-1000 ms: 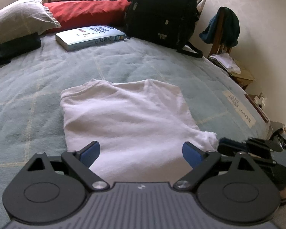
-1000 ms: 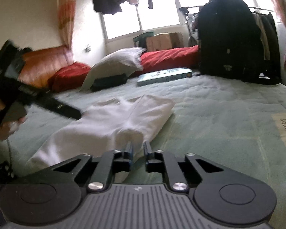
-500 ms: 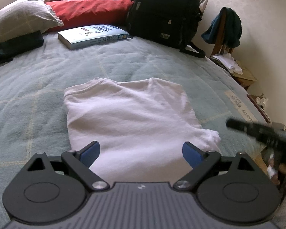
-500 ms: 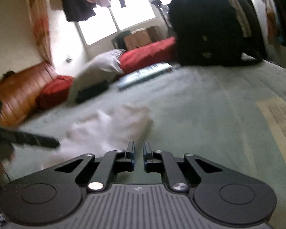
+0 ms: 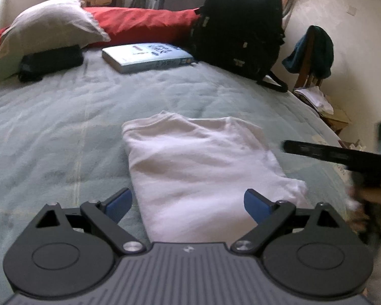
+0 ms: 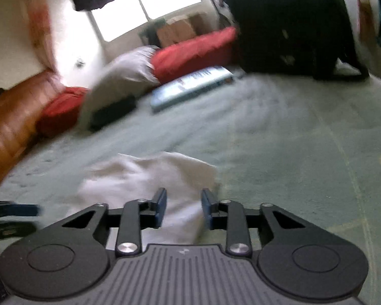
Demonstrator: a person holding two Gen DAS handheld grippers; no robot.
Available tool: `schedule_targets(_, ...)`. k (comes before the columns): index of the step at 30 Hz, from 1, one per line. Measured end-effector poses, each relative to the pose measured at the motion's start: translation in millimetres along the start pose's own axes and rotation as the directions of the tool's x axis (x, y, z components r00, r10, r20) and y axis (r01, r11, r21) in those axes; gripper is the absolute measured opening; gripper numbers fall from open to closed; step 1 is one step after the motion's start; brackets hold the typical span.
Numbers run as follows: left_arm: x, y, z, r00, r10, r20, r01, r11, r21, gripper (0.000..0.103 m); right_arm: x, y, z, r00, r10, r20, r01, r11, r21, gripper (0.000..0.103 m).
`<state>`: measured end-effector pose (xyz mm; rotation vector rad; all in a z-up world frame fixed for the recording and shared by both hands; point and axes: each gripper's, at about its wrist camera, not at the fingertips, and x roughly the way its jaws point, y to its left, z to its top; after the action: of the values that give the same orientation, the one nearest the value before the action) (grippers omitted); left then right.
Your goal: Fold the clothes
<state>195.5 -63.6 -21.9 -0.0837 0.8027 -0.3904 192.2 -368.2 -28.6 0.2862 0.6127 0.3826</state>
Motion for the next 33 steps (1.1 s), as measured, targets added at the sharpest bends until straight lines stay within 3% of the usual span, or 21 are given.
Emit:
schedule_targets(5, -5, -3, -7, 1.0, 0.003, -0.001, -0.003, 1.0, 0.004, 0.095, -8, 41, -22, 0.998, 0.039, -0.049, -0.043, 0.995, -0.09, 0.053)
schedule_targets(7, -12, -6, -9, 1.0, 0.009, 0.01, -0.009, 1.0, 0.017, 0.095, 4, 45, -38, 0.994, -0.041, -0.097, 0.029, 0.993, -0.115, 0.054)
schedule_targets(9, -18, -8, -11, 1.0, 0.009, 0.023, -0.01, 1.0, 0.028, 0.095, 4, 48, -51, 0.989, -0.127, -0.082, 0.114, 0.982, -0.15, 0.055)
schedule_targets(13, -20, -16, -17, 0.998, -0.056, 0.04, 0.054, 0.998, 0.043, 0.095, -22, 62, -55, 0.991, -0.129, -0.027, 0.124, 0.983, -0.133, 0.065)
schedule_targets(20, 5, -31, -46, 0.983, -0.15, -0.107, 0.157, 0.986, 0.059, 0.095, -52, 64, -69, 0.981, -0.195, -0.008, 0.194, 0.978, -0.078, 0.069)
schedule_targets(23, -7, -42, -58, 0.98, -0.168, -0.107, 0.18, 0.978, 0.107, 0.095, -61, 60, -74, 0.978, -0.21, -0.009, 0.209, 0.977, -0.047, 0.071)
schedule_targets(26, -16, -53, -67, 0.967, -0.225, -0.12, 0.243, 0.956, 0.162, 0.096, -66, 60, -77, 0.977, -0.213, -0.004, 0.212, 0.976, -0.039, 0.073)
schedule_targets(29, -8, -57, -75, 0.95, -0.239, -0.203, 0.269, 0.954, 0.136, 0.096, -67, 61, -78, 0.98, -0.201, -0.006, 0.201, 0.979, -0.039, 0.075)
schedule_targets(33, -24, -43, -68, 0.963, -0.227, -0.143, 0.243, 0.964, 0.105, 0.096, -67, 61, -76, 0.984, -0.18, -0.013, 0.179, 0.983, -0.033, 0.086)
